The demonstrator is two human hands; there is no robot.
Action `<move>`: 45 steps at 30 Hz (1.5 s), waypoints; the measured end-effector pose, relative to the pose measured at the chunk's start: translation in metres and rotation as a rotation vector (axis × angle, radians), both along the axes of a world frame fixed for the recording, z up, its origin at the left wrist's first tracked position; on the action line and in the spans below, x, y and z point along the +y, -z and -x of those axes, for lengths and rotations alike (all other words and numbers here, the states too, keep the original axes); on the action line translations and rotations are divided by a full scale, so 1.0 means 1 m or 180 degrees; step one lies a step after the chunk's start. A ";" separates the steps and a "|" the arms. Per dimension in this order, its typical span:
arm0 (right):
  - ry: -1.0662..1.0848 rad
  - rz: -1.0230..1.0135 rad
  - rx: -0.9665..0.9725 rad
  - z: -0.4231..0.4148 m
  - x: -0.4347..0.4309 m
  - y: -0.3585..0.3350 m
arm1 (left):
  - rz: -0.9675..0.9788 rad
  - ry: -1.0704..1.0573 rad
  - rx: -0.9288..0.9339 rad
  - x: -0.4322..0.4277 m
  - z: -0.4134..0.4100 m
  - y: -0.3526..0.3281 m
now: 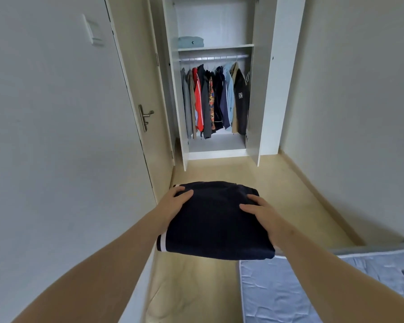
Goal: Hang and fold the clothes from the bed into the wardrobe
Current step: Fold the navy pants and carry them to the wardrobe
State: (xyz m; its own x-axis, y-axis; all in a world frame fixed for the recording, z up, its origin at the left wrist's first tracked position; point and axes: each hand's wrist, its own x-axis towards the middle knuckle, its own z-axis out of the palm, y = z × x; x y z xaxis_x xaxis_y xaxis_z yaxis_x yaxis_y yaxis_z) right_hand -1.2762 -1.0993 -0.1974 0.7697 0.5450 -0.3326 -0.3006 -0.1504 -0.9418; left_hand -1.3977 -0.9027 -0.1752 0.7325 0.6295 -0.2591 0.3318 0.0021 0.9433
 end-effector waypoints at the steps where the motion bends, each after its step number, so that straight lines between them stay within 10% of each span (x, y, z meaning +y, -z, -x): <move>1: -0.0012 0.0006 0.0009 -0.009 0.004 0.001 | 0.0031 -0.0017 0.0028 0.002 -0.008 0.000; 45: 0.0130 -0.0212 -0.0355 -0.572 0.431 -0.044 | -0.0139 -0.0042 -0.0511 0.433 -0.573 -0.040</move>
